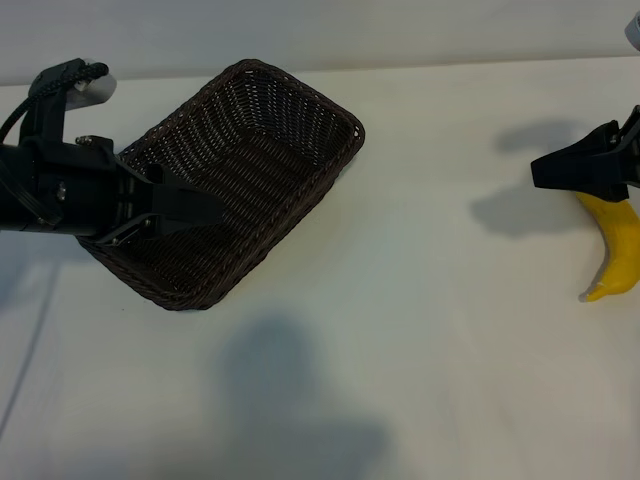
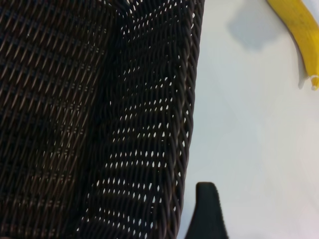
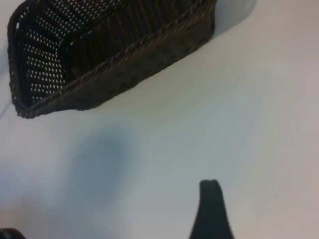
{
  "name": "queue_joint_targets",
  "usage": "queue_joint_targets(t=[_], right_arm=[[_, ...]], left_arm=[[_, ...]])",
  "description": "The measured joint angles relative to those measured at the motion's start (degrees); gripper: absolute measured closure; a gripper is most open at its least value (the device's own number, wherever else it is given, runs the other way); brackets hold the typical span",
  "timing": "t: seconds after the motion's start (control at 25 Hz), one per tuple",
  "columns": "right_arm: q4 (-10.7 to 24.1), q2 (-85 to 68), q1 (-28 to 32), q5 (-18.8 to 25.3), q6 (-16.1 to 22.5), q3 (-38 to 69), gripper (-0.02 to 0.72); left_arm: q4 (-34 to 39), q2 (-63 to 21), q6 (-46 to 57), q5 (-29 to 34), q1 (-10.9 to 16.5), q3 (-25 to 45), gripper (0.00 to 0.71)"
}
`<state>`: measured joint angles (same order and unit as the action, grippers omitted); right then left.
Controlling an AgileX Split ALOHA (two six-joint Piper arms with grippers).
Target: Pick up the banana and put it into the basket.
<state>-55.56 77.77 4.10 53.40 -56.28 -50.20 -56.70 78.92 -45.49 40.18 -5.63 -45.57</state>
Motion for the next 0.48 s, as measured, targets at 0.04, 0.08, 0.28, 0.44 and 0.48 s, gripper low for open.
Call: queue_joint_targets(t=[0.04,0.08,0.28,0.44,0.48], right_arm=[[0.0,0.0,0.0,0.0,0.0,0.0,0.169],[0.0,0.0,0.0,0.0,0.0,0.0,0.169],[0.0,0.0,0.0,0.0,0.0,0.0,0.169],[0.0,0.0,0.0,0.0,0.0,0.0,0.169],[0.0,0.0,0.0,0.0,0.0,0.0,0.169]], left_arm=[[0.0,0.0,0.0,0.0,0.0,0.0,0.139],[0.0,0.0,0.0,0.0,0.0,0.0,0.139],[0.0,0.0,0.02,-0.79,0.0,0.0,0.139],[0.0,0.0,0.02,-0.87,0.0,0.0,0.139],[0.0,0.0,0.02,-0.87,0.0,0.0,0.139]])
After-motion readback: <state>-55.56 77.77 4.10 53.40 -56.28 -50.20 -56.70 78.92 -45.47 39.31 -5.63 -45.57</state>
